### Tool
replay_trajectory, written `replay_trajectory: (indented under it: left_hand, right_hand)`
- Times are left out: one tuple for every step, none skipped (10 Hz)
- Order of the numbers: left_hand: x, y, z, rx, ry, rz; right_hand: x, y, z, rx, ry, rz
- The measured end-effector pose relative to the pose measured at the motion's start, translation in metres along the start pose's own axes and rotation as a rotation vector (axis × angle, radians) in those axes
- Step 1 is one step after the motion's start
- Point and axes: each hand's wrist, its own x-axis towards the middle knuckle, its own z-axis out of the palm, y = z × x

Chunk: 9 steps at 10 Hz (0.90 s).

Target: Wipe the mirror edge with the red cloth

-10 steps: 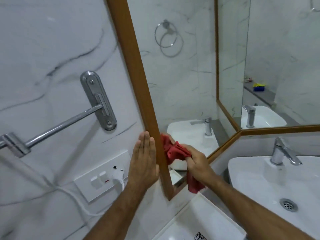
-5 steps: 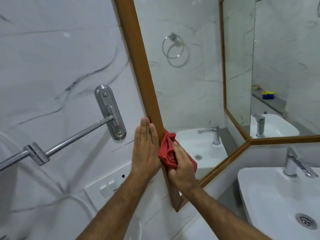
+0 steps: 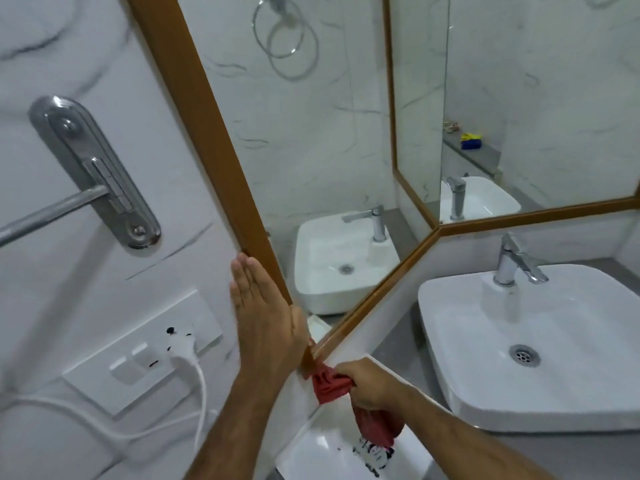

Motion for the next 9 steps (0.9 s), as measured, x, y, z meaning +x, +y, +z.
replay_trajectory:
  left_hand:
    - [-0.051,-0.006,0.042,-0.062,-0.062,-0.008]
    - [-0.098,-0.025,0.081,0.012,-0.18,0.023]
    - [-0.137,-0.044,0.119,0.088,-0.369,0.066]
    - [-0.17,-0.057,0.146,0.16,-0.531,0.081]
    - [-0.197,-0.07,0.17,0.175,-0.615,0.114]
    - [-0.213,-0.087,0.191,0.21,-0.726,0.145]
    - [-0.222,-0.091,0.199,0.24,-0.767,0.16]
    - [-0.221,-0.077,0.191,0.215,-0.75,0.177]
    - [-0.212,-0.06,0.177,0.099,-0.602,0.24]
  right_hand:
    - [-0.02,0.034,0.004,0.007,-0.073,0.161]
    - [-0.033,0.057,0.017,-0.051,-0.018,0.256]
    - [-0.034,0.07,0.044,-0.22,0.093,0.208]
    - [-0.028,0.072,0.082,-0.382,-0.006,0.246]
    - [-0.023,0.071,0.121,-0.317,-0.232,0.379]
    - [-0.029,0.068,0.16,-0.307,-0.287,0.457]
    - [-0.036,0.065,0.169,-0.337,-0.262,0.487]
    - [-0.037,0.059,0.138,-0.273,-0.342,0.513]
    - [-0.046,0.056,0.11,-0.308,-0.23,0.525]
